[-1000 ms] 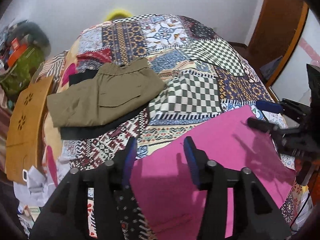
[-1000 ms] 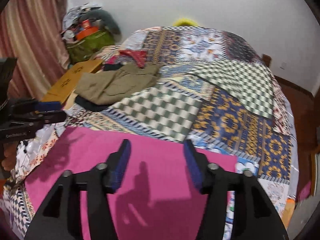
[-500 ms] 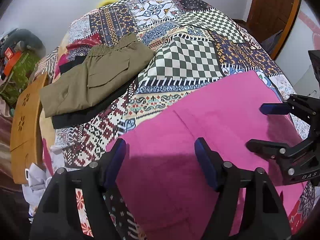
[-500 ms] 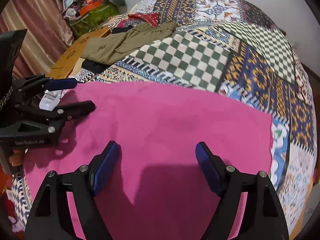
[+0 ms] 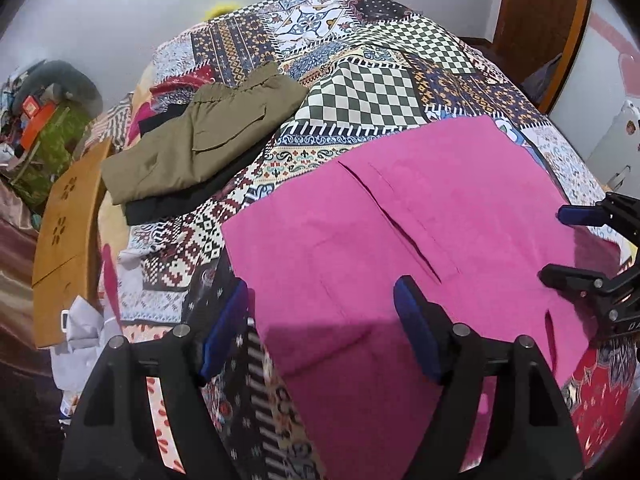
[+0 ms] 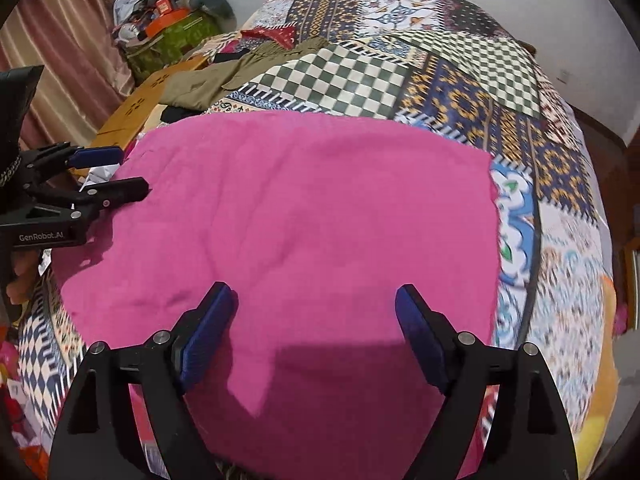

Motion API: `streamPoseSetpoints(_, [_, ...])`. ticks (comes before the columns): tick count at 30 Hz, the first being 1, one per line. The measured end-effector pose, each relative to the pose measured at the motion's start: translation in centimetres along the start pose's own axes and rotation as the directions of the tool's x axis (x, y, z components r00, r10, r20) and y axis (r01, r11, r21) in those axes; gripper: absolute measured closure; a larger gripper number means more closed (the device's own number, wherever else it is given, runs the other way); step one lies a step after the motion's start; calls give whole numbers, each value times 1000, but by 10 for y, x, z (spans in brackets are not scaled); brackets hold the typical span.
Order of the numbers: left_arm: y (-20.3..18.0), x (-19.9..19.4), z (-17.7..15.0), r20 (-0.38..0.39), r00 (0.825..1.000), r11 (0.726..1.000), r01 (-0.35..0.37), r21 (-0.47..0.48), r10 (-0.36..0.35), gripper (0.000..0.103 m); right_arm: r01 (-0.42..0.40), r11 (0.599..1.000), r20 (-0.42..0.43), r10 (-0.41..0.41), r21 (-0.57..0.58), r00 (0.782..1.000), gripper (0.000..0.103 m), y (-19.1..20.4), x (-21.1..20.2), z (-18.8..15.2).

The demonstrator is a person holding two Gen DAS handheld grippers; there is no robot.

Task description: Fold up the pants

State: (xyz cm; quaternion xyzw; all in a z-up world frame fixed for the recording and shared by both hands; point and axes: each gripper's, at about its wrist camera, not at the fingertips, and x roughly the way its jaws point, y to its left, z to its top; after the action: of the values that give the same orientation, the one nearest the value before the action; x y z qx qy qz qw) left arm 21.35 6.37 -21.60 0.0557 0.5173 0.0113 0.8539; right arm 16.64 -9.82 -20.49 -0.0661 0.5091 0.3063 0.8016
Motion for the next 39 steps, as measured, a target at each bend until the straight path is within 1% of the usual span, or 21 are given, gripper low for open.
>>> streamPoseSetpoints(2, [-2, -6, -6, 4, 1000, 1000, -6, 1, 6, 24, 6, 1000, 11, -6, 16, 1000, 22, 0, -6, -8])
streamPoseSetpoints(6, [1, -24, -18, 7, 1000, 999, -20, -37, 20, 24, 5, 999, 12, -6, 50, 1000, 22, 0, -19, -18])
streamPoseSetpoints(7, [3, -28, -20, 11, 1000, 999, -19, -48, 19, 24, 9, 999, 11, -9, 42, 1000, 22, 3, -22, -20])
streamPoseSetpoints(10, [12, -44, -26, 31, 999, 995, -10, -102, 13, 24, 40, 999, 42, -40, -1, 998, 22, 15, -33, -23])
streamPoseSetpoints(12, [19, -53, -31, 41, 999, 990, 3, -140, 2, 24, 36, 999, 69, -34, -24, 997, 22, 25, -41, -21])
streamPoseSetpoints(15, [28, -59, -39, 39, 999, 982, 29, -185, -22, 24, 6, 999, 102, -1, -50, 995, 22, 43, -47, -15])
streamPoseSetpoints(17, [32, -61, -46, 34, 999, 979, 31, -201, -25, 24, -13, 997, 82, 19, -76, 996, 22, 56, -41, -13])
streamPoseSetpoints(19, [36, -62, -52, 29, 999, 976, 35, -214, -29, 24, -36, 993, 25, 39, -113, 999, 22, 74, -24, -16])
streamPoseSetpoints(20, [38, -62, -54, 25, 999, 975, 39, -219, -34, 24, -27, 992, 14, 29, -124, 999, 22, 81, -17, -19])
streamPoseSetpoints(22, [45, -63, -62, 20, 999, 971, 51, -235, -47, 24, -20, 992, 43, 25, -124, 999, 22, 89, -13, -20])
streamPoseSetpoints(25, [52, -66, -70, 24, 998, 964, 65, -257, -61, 24, -56, 994, 19, 58, -91, 998, 21, 92, -8, -12])
streamPoseSetpoints(28, [58, -66, -77, 22, 994, 949, 111, -296, -109, 24, -47, 993, 17, 49, -107, 999, 21, 101, -1, -5])
streamPoseSetpoints(29, [61, -64, -79, 18, 989, 936, 147, -320, -149, 24, -45, 992, 16, 47, -116, 999, 21, 104, 1, -2])
streamPoseSetpoints(30, [62, -61, -82, 15, 981, 919, 189, -347, -196, 24, -47, 992, 15, 50, -118, 999, 21, 106, 1, -1])
streamPoseSetpoints(31, [62, -60, -83, 14, 975, 908, 211, -362, -220, 24, -54, 992, 10, 55, -116, 998, 21, 106, 3, 1])
streamPoseSetpoints(33, [61, -52, -86, 8, 955, 870, 274, -410, -296, 24, -68, 992, 4, 69, -108, 998, 21, 103, -1, 0])
streamPoseSetpoints(35, [57, -45, -88, 1, 938, 841, 311, -443, -347, 24, -88, 991, 10, 89, -100, 996, 23, 99, -8, -1])
streamPoseSetpoints(37, [50, -43, -87, 6, 934, 835, 321, -447, -356, 24, -83, 992, 46, 88, -100, 995, 23, 96, -19, -4])
streamPoseSetpoints(39, [44, -42, -86, 17, 932, 835, 334, -437, -363, 24, -46, 993, 91, 56, -110, 994, 23, 90, -29, -6])
